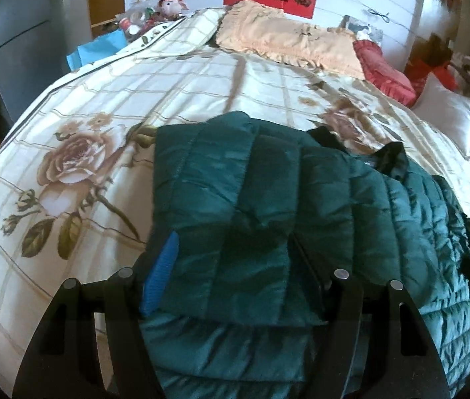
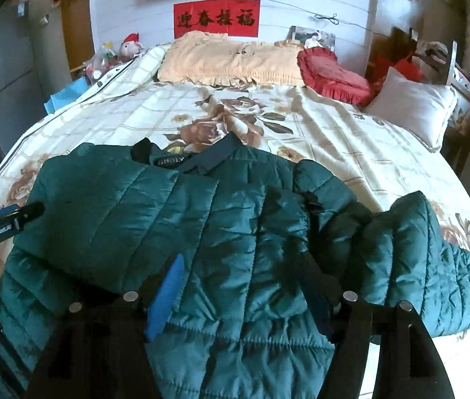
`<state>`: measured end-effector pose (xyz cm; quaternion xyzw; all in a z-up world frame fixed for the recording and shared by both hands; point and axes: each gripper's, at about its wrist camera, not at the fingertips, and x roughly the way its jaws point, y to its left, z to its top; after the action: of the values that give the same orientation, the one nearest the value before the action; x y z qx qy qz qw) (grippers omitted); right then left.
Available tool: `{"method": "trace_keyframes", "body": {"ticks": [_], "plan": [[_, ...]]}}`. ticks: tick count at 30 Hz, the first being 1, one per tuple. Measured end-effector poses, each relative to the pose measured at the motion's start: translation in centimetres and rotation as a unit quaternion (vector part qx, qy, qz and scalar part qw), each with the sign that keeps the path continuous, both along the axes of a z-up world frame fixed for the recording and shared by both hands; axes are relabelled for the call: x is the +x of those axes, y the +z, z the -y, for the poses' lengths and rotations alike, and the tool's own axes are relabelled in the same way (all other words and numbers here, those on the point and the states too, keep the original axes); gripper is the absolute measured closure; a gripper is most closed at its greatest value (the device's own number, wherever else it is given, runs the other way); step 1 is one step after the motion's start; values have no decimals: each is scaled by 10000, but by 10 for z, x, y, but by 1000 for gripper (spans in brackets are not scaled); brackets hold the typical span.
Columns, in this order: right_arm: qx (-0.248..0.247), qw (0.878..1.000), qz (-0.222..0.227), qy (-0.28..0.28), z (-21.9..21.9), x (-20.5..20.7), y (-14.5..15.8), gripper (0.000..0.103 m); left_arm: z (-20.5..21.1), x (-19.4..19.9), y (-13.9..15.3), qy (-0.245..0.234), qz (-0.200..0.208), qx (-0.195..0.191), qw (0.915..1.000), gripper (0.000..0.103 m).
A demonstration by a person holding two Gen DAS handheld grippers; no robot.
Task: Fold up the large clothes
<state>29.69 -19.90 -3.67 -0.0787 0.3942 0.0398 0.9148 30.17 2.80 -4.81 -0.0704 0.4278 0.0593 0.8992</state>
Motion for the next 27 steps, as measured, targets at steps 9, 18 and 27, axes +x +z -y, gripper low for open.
{"method": "trace_keyframes", "body": {"ticks": [9, 18, 27], "plan": [[-192, 9987, -371, -283, 4, 25, -45, 36, 15, 13, -22, -108, -242, 222, 9994, 33], [97, 9992, -259, -279, 11, 2, -18, 36, 13, -1, -9, -120, -240, 59, 9996, 34], [260, 9989, 8, -397, 41, -46, 16, 29, 29, -35, 20, -354, 94, -321, 9988, 34]]}}
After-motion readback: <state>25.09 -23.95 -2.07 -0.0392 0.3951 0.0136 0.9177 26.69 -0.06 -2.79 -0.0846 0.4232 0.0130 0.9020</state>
